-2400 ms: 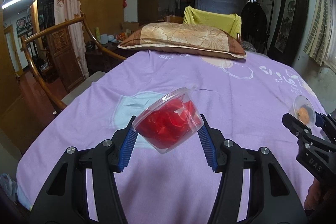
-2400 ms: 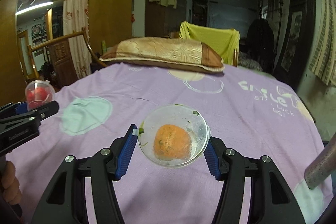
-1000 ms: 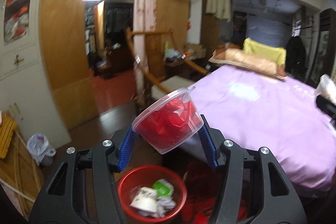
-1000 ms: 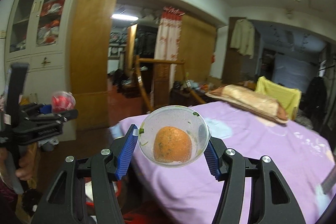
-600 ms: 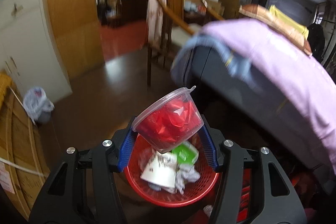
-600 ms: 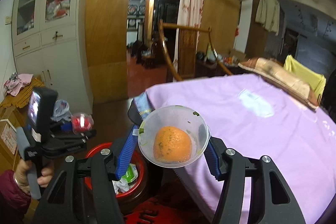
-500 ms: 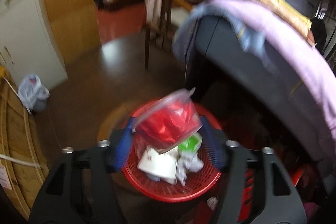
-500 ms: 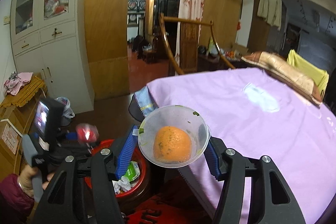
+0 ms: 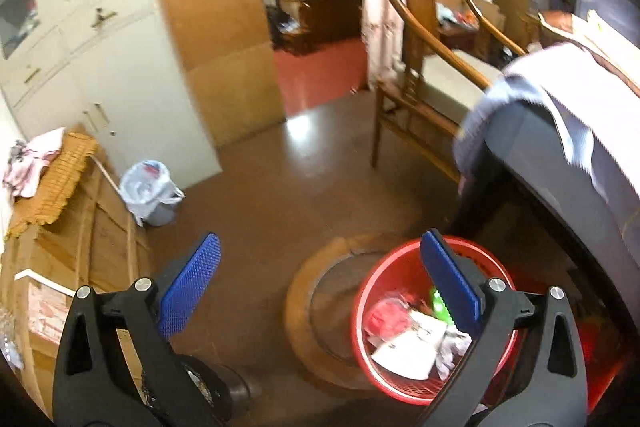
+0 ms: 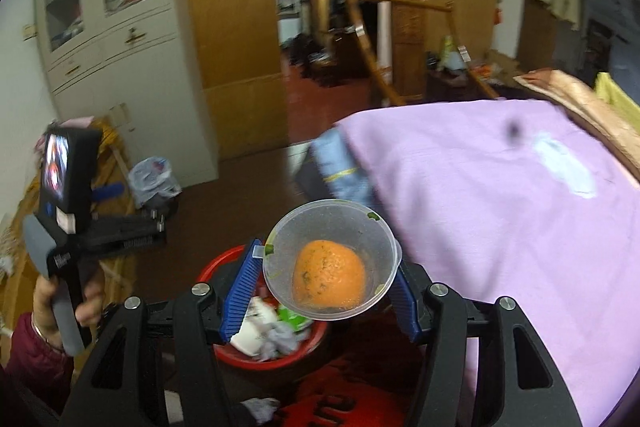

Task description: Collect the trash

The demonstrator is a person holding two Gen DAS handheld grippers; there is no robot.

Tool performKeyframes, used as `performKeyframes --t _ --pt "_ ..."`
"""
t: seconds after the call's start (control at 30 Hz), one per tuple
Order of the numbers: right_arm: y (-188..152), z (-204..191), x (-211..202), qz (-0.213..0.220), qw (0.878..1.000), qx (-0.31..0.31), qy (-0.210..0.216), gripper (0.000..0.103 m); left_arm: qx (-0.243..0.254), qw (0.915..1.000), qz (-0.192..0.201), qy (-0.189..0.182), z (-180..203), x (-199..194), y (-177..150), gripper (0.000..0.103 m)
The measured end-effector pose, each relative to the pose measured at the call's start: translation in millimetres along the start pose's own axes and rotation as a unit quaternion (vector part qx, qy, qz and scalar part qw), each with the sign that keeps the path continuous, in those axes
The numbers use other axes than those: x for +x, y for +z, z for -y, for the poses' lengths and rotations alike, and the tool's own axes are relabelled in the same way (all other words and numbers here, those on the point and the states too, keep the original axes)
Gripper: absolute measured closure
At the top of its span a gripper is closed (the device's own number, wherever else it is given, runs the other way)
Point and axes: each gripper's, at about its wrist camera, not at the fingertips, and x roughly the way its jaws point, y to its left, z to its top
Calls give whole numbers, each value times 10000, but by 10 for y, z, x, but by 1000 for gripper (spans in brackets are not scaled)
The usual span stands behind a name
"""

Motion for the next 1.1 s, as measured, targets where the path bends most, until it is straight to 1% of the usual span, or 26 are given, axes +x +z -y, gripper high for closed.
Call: performKeyframes --t 0.1,0.23,0.47,0.53,0.57,0.6,0.7,0.8,1.0,1.1 --pt "32 -180 215 -222 9994 -124 230 44 -67 9999 80 88 -92 -82 50 7" --pt "40 -348 538 -555 9973 -170 445 43 -71 9998 54 158 -140 -37 34 7" --pt "21 -492 1118 -1008 9935 -253 472 43 -50 9997 -211 115 -138 175 -88 7" --pt "23 -494 1285 -1096 9924 -232 508 39 -54 9994 -308 112 -141 239 -116 7" --pt "25 -489 1344 -1113 9925 -216 454 35 -63 9993 -356 99 -138 268 -122 7" --pt "35 -476 1366 -1092 9931 -175 379 35 -72 9991 -396 88 -139 283 -133 7" --pt "61 -424 1268 -961 9944 -80 433 35 -97 9989 -465 56 -145 306 -151 7" --pt "85 -365 1045 -727 9967 -84 340 35 -120 9988 -465 2 -129 277 -138 7" --pt "29 -215 538 -333 9993 -37 147 31 -69 9995 -272 -118 17 52 -25 7" --pt "-24 -144 326 -217 9996 31 183 31 12 9998 -115 -166 148 -134 64 7"
